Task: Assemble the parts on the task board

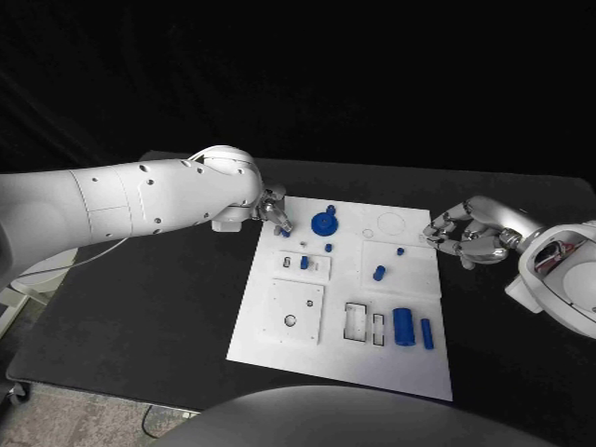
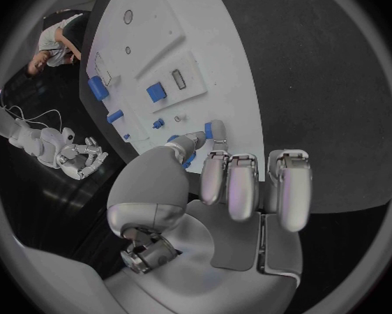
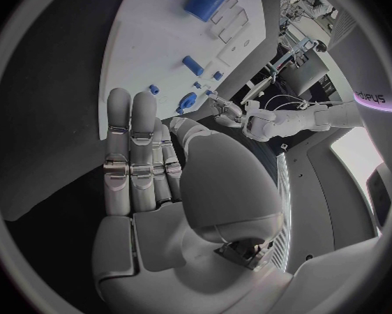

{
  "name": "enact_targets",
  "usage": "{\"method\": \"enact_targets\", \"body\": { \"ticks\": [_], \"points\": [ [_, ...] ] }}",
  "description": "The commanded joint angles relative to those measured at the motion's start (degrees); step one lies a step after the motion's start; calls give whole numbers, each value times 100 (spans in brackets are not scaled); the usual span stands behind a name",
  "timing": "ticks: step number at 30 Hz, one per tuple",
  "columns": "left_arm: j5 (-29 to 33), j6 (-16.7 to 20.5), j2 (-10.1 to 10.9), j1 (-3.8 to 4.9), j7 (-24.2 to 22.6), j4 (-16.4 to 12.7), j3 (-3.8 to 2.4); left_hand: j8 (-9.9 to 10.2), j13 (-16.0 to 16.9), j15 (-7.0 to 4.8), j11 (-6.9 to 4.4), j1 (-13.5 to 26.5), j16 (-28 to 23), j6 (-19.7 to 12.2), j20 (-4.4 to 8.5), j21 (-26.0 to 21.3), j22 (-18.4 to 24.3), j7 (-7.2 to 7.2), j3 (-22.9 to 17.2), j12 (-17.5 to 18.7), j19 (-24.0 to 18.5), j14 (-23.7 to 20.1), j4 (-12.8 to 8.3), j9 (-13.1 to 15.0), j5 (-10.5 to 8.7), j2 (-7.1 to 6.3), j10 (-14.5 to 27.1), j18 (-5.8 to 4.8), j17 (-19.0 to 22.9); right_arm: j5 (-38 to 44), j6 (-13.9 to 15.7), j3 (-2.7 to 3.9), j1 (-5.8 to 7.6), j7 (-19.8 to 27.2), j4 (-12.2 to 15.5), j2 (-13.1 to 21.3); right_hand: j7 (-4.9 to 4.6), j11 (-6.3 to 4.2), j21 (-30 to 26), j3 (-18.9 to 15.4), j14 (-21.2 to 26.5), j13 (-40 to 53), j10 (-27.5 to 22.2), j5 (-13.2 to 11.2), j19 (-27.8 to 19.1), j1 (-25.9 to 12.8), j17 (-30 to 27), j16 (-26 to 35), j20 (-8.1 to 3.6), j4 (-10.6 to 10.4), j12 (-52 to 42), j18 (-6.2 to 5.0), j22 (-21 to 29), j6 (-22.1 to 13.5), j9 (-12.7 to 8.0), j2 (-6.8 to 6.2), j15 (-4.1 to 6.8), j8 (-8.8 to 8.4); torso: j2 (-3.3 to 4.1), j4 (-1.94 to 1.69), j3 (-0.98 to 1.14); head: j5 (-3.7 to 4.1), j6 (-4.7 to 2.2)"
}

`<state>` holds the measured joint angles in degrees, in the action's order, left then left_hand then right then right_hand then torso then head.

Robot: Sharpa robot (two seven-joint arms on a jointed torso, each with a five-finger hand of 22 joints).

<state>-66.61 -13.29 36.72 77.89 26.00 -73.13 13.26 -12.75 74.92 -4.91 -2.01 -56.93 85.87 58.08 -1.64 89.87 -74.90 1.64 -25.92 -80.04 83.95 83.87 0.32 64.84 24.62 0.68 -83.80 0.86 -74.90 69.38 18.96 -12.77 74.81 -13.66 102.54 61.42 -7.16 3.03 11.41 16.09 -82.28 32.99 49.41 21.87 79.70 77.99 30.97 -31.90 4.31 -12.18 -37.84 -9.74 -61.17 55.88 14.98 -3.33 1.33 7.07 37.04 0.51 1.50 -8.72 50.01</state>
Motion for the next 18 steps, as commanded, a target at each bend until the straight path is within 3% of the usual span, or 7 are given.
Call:
{"method": "enact_targets", "body": {
  "ticks": [1,10,18],
  "points": [
    [132,73,33,-4,-53,-55,-1,31,922,-28,-26,6,-27,50,35,13,-1510,7,-51,42,605,552,-12,-10,34,-45,9,-86,-1373,7,-72,1,-10,-58,-9,6,-24,41,-29,28,43,-24,2,43,-34,47,9,-37,9,-2,33,-42,-10,33,9,-10,-17,28,-1,-1,0,-7,-1],
    [321,7,219,5,-36,-315,-2,14,909,-34,-36,39,-46,141,39,13,-1510,-10,-178,63,605,550,-122,-10,61,-92,16,-86,-1368,7,-99,1,-19,-83,-17,11,-27,47,-30,32,55,-55,-6,46,-42,50,12,-42,13,-1,54,-41,-18,35,12,-12,-22,32,-6,-3,1,-3,-1],
    [424,-153,471,105,-18,-681,-2,-8,879,-41,-47,90,-15,235,44,13,-1510,-26,-250,115,605,554,-181,-9,34,-114,38,-86,-1378,7,-132,1,-27,-112,-27,8,-30,52,-32,35,66,-83,-13,48,-49,52,14,-46,17,0,74,-41,-25,35,15,-13,-27,34,-4,-3,0,6,-1]
  ]
}}
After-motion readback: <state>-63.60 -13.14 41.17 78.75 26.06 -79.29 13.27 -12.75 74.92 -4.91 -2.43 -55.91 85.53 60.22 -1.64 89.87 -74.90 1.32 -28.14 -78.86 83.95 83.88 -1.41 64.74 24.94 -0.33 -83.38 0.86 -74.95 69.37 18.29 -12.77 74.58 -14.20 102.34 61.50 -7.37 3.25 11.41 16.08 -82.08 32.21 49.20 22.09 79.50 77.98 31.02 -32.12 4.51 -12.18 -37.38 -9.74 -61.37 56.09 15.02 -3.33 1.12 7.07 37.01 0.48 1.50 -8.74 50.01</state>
